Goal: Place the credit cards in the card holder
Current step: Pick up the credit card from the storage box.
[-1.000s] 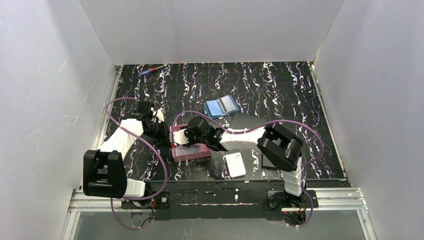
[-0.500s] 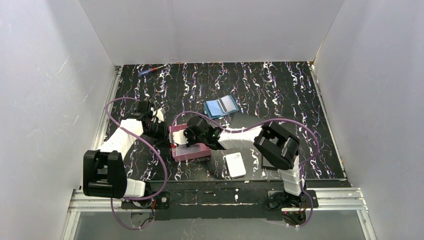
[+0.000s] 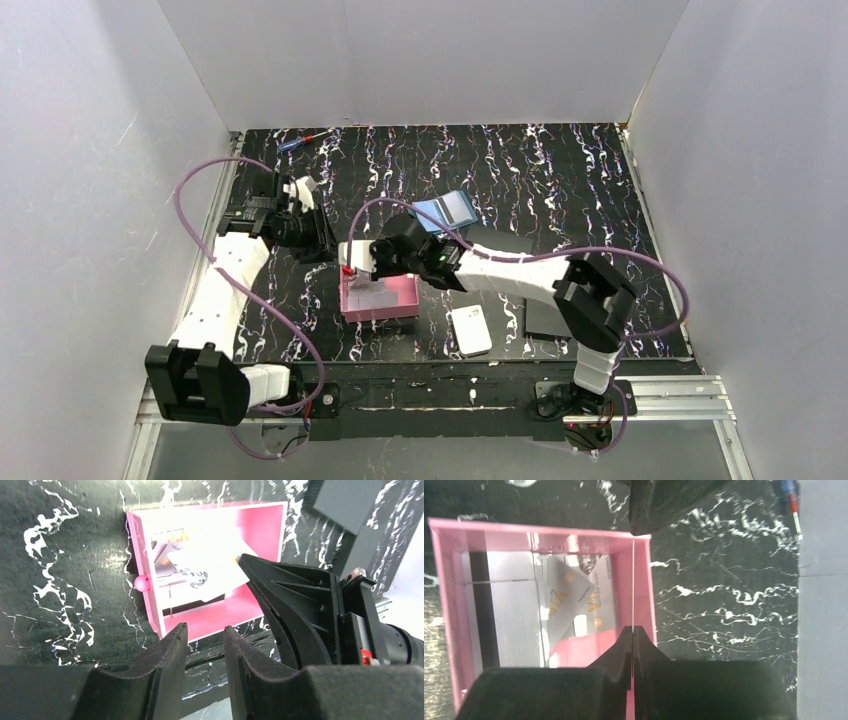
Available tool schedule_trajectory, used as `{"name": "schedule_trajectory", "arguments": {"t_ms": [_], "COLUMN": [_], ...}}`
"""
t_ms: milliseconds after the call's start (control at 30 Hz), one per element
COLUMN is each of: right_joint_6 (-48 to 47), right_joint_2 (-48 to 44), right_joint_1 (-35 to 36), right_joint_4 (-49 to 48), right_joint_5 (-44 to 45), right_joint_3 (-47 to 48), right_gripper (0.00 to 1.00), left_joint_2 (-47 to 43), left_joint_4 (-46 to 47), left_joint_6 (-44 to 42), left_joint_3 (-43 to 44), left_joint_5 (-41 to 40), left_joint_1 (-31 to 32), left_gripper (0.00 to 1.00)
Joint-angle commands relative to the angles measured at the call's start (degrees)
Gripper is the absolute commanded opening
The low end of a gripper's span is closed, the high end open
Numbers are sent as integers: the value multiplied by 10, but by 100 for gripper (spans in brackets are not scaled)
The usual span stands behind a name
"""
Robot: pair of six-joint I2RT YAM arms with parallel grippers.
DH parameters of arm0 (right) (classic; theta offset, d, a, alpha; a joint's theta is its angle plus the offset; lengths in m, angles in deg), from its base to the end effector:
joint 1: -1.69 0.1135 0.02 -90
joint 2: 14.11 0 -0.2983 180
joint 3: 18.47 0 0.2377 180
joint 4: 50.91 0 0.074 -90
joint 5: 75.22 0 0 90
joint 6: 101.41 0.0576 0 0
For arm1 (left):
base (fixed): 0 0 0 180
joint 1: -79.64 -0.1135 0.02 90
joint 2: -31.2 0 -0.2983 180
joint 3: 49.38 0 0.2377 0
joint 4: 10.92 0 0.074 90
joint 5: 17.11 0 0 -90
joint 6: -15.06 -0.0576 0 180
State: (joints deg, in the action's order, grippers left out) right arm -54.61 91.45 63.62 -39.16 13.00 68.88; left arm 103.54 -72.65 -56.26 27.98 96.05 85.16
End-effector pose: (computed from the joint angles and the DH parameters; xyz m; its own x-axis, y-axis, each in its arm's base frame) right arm 0.2054 0.3889 0.2609 0.4411 -0.6269 -0.6422 -0.8130 0.0239 -0.5818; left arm 0.2327 -0.0452 0.3124 -0.8853 -0.2103 -0.4147 0.0209 0.8730 -0.4872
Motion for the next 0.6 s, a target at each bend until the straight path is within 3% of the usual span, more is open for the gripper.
{"name": "schedule_trajectory", "arguments": {"t_ms": [0,167,300,333,467,567], "right_joint_6": [68,266,489,599,671,686], "right_joint_2": [-62,-100,-109,-65,30,69], "right_joint_1": [-10,-95,-218,-328,-398,-406], "right_joint_4": [11,22,65,115,133,116], "right_joint_5": [-31,2,-16,-148,-337,-363], "right_joint_3": [3,15,37,81,137,149], "right_gripper": [1,1,1,1,1,1], "left_joint_2": [-36,-39,0,66,166,242], "left_joint_4": [-69,-71,15,137,260,316], "left_joint_6": [3,6,35,109,151,174], "left_joint_3": [59,115,125,123,150,179], "left_joint_5": [-25,-45,43,163,167,158], "left_joint_1": [1,-1,-1,10,63,97], "left_gripper": [32,39,46,47,46,42]}}
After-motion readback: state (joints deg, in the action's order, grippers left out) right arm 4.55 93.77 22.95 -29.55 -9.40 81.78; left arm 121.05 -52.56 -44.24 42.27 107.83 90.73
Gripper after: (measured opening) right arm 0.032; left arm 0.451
